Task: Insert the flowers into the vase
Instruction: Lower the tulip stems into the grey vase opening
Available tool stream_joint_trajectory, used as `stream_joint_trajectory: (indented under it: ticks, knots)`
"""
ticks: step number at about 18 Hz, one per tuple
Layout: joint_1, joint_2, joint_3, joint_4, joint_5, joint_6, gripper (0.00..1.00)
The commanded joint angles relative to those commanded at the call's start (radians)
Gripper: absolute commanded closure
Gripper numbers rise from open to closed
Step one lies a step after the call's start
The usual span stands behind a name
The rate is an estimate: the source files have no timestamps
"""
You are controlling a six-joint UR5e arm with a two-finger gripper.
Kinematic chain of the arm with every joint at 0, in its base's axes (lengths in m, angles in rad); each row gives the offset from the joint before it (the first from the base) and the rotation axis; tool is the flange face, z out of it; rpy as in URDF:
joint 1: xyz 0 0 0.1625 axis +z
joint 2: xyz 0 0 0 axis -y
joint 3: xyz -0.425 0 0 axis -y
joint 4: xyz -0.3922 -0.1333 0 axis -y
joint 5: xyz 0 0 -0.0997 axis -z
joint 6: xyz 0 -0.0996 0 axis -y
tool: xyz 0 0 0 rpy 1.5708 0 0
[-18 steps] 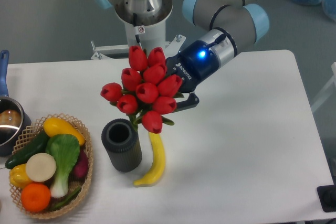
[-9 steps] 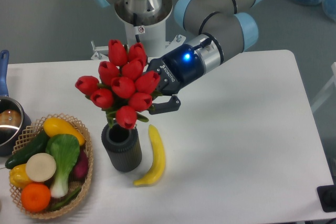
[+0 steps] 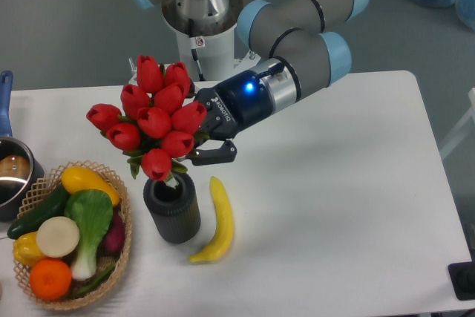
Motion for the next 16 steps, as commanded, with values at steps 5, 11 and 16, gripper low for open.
stream_joint_trajectory:
  ticks: [5,11,16]
  knots:
    - [-0.002,-0.014,-0.011,0.000,-0.014,0.009,0.56]
    - [-0.002,-0.025,-0.017,0.000,-0.012,0.011,0.56]
    - [-0.009,-0.032,-0.020,0.000,-0.008,0.049,0.56]
